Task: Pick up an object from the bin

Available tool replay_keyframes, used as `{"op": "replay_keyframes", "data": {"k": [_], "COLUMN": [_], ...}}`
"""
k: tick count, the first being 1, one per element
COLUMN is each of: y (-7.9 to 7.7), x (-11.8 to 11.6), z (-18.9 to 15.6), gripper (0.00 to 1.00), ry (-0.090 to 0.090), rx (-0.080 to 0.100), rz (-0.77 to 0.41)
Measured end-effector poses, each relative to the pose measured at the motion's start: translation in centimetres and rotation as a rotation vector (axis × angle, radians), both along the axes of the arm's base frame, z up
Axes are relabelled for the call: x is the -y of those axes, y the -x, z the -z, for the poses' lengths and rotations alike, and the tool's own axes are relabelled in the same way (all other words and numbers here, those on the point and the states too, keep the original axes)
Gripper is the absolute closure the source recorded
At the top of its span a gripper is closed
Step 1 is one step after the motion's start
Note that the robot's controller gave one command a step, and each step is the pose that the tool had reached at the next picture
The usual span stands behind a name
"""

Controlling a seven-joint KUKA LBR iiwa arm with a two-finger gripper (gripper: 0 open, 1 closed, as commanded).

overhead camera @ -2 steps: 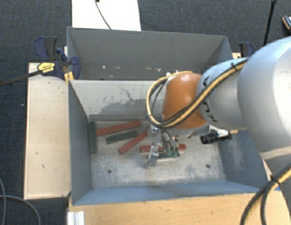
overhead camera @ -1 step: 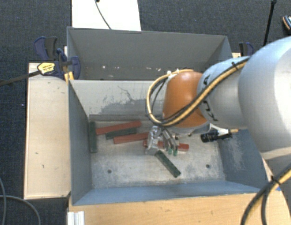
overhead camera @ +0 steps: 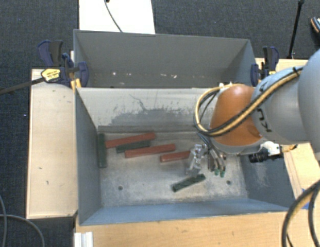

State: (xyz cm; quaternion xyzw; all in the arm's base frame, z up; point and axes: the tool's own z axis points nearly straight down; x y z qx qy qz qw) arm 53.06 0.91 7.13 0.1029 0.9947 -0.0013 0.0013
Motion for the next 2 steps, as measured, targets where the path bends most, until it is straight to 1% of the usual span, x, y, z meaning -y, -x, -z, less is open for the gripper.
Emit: {"op": "replay_keyframes", "data": {"k": [1, 2], "y": [0.0, -3.5], "x": [-0.5, -5.4], "z": [0.1, -8.3], "gripper": [0.0, 0.0], "ry": [-0.003, -0.006], "rx": [-0.001, 0.011], "rz": [-0.005, -0.013]}}
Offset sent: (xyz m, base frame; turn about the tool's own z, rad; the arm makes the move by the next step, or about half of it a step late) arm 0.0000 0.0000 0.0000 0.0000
